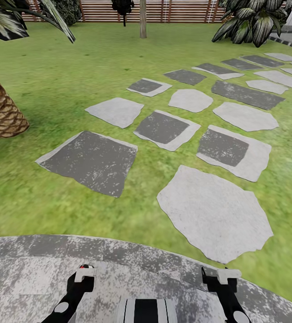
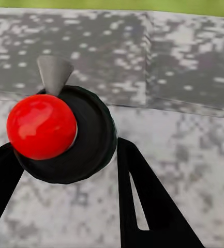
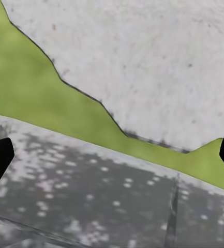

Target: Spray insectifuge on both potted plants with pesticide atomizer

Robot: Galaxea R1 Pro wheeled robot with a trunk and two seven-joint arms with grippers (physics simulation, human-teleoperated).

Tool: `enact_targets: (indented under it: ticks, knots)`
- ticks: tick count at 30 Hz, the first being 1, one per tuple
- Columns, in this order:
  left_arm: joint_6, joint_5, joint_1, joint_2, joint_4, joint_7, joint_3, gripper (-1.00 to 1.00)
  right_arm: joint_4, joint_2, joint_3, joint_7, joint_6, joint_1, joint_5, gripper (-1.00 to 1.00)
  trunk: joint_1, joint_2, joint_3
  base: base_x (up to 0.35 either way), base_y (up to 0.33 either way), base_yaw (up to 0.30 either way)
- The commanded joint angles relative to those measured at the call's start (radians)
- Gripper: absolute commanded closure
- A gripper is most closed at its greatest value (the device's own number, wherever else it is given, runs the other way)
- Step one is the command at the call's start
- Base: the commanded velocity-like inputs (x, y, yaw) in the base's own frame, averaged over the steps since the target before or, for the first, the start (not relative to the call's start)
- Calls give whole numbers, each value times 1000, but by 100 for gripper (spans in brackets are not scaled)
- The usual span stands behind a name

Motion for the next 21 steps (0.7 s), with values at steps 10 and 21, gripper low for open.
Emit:
enact_targets:
  ticks: [10, 21]
  knots:
    - [-4, -7, 0, -1, 0, -4, 5, 100, 1, 0, 0, -4, -3, 0, 3, -100, 0, 0, -1, 0, 0, 0]
    - [-4, -7, 0, -1, -1, -10, 3, 100, 1, 0, 0, -4, -2, 0, 4, -100, -5, 2, 38, 0, 0, 0]
